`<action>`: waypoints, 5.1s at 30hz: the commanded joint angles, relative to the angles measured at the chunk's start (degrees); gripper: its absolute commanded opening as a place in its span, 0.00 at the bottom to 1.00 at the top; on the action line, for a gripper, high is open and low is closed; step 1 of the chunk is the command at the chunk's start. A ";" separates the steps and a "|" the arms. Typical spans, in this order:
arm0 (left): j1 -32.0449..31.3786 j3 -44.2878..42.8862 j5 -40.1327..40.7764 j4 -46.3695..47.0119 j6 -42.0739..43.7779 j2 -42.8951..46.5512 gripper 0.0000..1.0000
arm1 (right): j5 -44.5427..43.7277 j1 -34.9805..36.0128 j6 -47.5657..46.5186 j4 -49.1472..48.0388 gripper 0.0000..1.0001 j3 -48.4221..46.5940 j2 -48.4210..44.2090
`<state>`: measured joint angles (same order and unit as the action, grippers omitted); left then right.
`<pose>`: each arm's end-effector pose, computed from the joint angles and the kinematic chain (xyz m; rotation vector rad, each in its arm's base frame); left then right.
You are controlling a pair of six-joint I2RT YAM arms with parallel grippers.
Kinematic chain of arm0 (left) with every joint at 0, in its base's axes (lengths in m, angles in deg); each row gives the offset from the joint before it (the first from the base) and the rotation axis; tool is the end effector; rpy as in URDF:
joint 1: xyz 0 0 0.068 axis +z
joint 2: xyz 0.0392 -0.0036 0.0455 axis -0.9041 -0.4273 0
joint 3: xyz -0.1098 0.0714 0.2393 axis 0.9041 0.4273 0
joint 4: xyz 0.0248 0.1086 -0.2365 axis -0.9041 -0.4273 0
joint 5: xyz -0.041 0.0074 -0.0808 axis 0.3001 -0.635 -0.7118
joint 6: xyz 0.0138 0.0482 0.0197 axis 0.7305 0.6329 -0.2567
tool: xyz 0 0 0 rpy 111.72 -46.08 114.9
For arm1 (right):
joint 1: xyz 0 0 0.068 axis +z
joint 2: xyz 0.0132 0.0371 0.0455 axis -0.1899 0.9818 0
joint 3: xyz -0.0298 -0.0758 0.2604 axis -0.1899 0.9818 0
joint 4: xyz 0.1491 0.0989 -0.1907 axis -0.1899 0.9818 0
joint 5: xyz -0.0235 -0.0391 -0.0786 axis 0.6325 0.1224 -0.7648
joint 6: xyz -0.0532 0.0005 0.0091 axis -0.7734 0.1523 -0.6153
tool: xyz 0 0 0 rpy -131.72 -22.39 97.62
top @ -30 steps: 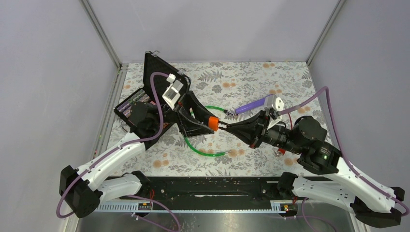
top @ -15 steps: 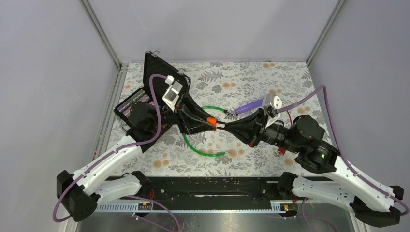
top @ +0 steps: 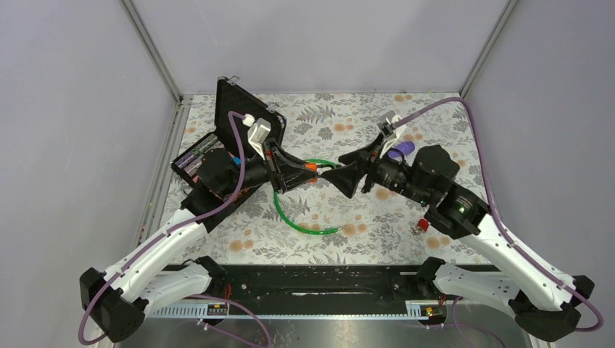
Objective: Lock with the key
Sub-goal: Lock the lock.
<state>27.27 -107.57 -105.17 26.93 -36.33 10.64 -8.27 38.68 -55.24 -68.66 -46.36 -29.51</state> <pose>0.1595 -0.1487 0.3801 0.6145 1.4941 -1.4615 0.1174 0.1467 0.4410 -0.5371 1.4973 1.0821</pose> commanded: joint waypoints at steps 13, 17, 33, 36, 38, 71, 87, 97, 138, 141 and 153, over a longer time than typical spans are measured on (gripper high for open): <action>3.12 -1.26 1.80 -2.39 -7.15 3.28 0.00 | 20.09 -9.80 15.13 -15.37 0.50 6.39 4.78; 3.46 -1.66 0.43 -2.00 -8.53 3.81 0.00 | 19.88 -10.28 15.20 -15.52 0.56 7.05 4.56; 3.60 -1.68 -1.72 -1.05 -10.65 5.06 0.00 | 30.21 -10.61 16.83 -28.48 0.30 11.38 3.30; 3.64 -1.51 -2.11 -0.33 -10.98 5.07 0.00 | 31.22 -10.61 16.30 -26.98 0.25 10.28 3.73; 3.59 -1.41 -2.17 0.14 -11.17 5.17 0.00 | 31.63 -10.67 16.58 -26.79 0.25 10.26 4.09; 4.56 -0.19 -4.67 -1.79 -13.25 4.71 0.31 | 21.98 -10.61 21.20 -30.31 0.00 11.69 1.12; 4.57 -0.41 -6.82 2.62 -21.02 2.55 0.00 | 23.21 -10.49 20.91 -32.94 0.00 12.04 4.22; 4.50 -1.63 -7.79 0.74 -20.80 -1.28 0.00 | 18.49 -5.66 20.54 -34.02 0.00 9.77 8.86; 6.04 -5.54 -23.08 -23.90 21.34 -3.50 0.99 | 30.12 -6.75 -15.41 11.18 0.00 -1.03 5.15; 2.79 -4.18 -22.25 -24.87 25.20 -3.41 0.97 | 31.92 -6.71 -15.91 11.93 0.00 -1.38 7.03; -0.15 -6.70 -20.96 -32.72 28.90 -9.78 0.58 | 32.60 -6.07 -17.04 13.54 0.00 -2.98 11.18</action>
<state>27.84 -111.94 -124.60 -3.19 -11.04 2.51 21.63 32.19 -71.37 -52.95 -45.27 -18.10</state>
